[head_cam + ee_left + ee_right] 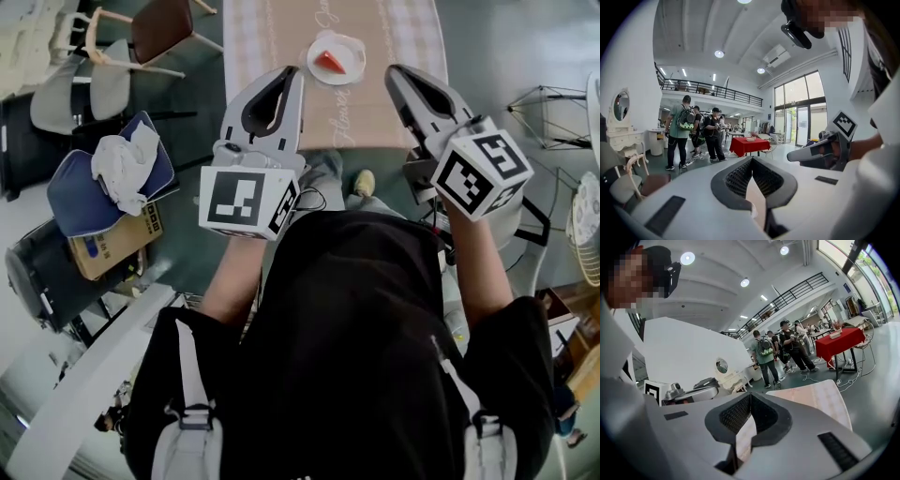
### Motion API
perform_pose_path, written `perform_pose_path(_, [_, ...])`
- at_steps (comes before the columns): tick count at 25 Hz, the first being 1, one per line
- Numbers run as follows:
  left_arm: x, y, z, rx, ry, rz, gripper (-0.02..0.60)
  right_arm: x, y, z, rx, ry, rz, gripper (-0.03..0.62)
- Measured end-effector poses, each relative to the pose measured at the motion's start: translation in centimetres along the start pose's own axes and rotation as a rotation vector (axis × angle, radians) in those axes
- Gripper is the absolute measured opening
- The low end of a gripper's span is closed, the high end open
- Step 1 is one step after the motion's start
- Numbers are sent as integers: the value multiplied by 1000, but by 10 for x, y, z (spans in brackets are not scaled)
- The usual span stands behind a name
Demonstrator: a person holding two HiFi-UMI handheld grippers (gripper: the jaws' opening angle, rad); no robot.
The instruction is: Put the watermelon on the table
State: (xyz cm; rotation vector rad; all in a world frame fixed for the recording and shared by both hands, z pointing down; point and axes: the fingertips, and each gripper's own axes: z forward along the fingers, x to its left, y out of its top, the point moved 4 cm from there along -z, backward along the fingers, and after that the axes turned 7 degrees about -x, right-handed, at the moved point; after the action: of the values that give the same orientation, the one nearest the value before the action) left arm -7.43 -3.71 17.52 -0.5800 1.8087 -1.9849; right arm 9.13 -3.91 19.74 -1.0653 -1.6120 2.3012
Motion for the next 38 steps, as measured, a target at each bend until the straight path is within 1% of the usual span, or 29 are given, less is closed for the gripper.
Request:
perform_pose_path(7, [-35,4,-41,-27,33,27,11,20,-8,-44,-40,57,-20,18])
perform_pose_path(13, [-53,10,-65,-44,55,47,11,31,-2,-67,-67,77,-42,18])
perform_pose_path(18, [-61,15,-75,-48,67,53,11,35,2,-80,-65,67,-52,18])
perform_pose_path(22, [-70,17,-79,-50,65,54,11,39,5,-88,-94,86,-57,18])
perform_pose_path(25, [-76,17,-83,-53,63,54,11,41,2,-96,-80,70,-51,18])
perform_pose_path(29, [-83,18,-84,-59,58,62,11,41,2,-97,-93,84,-56,18])
perform_pose_path(33, [-81,18,-88,-59,51,60,11,45,0,-95,-89,76,-59,18])
perform_pose_path(38, [-71,19,-85,-69,23,45,11,54,3,-89,-84,67,-73,18])
